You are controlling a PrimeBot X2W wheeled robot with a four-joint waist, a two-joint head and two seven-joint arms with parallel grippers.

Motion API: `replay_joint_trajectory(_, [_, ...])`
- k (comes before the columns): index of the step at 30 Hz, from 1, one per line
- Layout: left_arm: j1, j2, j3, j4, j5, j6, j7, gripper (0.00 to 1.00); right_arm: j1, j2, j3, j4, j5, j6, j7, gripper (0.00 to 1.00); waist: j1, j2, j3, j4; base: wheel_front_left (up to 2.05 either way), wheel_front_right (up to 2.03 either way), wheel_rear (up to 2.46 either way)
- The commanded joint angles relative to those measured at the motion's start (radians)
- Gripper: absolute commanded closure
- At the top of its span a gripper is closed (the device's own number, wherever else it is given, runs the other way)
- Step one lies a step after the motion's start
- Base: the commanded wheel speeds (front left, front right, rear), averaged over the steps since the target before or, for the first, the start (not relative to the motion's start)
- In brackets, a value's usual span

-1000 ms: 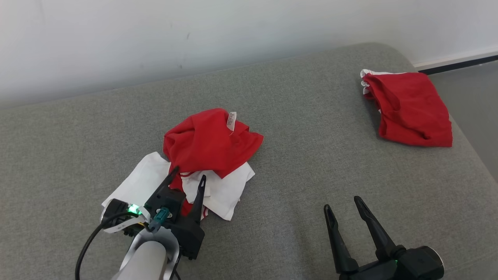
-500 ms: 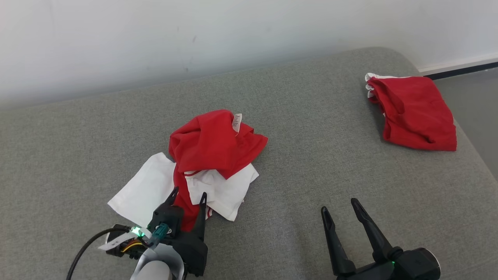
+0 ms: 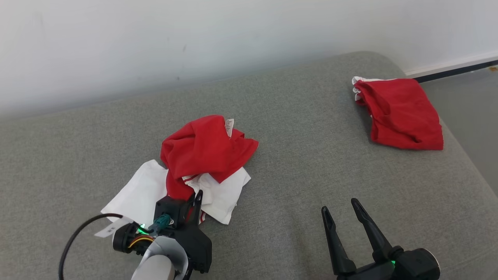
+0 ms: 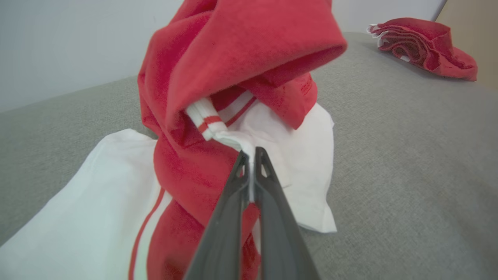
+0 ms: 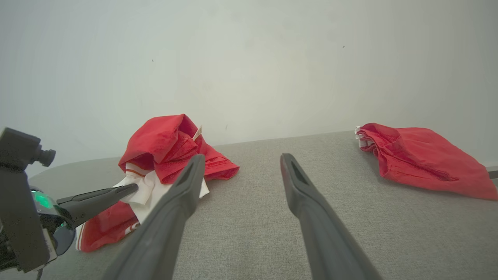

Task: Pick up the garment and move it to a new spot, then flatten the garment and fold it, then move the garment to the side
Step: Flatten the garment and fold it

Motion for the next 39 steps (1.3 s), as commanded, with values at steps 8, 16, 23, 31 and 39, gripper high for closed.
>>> replay_joint_trajectory(8, [-0.056, -0.012, 0.019, -0.078, -0.228, -0.071, 0.124, 1.00, 0.017, -0.002, 0.004, 0.016, 0.019, -0.003, -0.001, 0.00, 0.0000, -0.0001, -0.051, -0.022, 0.00, 0.00, 0.00])
replay_joint_trajectory(16, [-0.254, -0.013, 0.023, -0.260, -0.611, -0.079, 0.336, 1.00, 0.012, -0.004, 0.008, 0.030, 0.040, -0.003, -0.001, 0.00, 0.0000, -0.0001, -0.092, -0.066, 0.00, 0.00, 0.00])
replay_joint_trajectory(23, [-0.493, -0.013, 0.079, -0.212, -0.753, -0.054, 0.418, 1.00, -0.005, 0.001, 0.014, 0.040, 0.061, -0.003, -0.001, 0.00, 0.0000, -0.0001, -0.117, -0.144, 0.00, 0.00, 0.00])
replay_joint_trajectory(31, [-0.759, -0.013, 0.107, -0.122, -0.873, -0.059, 0.295, 1.00, -0.005, -0.007, 0.021, 0.048, 0.065, -0.003, -0.001, 0.00, 0.0000, -0.0001, -0.135, -0.202, 0.00, 0.00, 0.00])
replay_joint_trajectory(39, [-0.776, -0.010, 0.097, 0.004, -0.991, -0.067, 0.262, 1.00, 0.007, -0.005, -0.002, 0.039, 0.059, -0.003, -0.001, 0.00, 0.0000, -0.0001, -0.138, -0.171, 0.00, 0.00, 0.00])
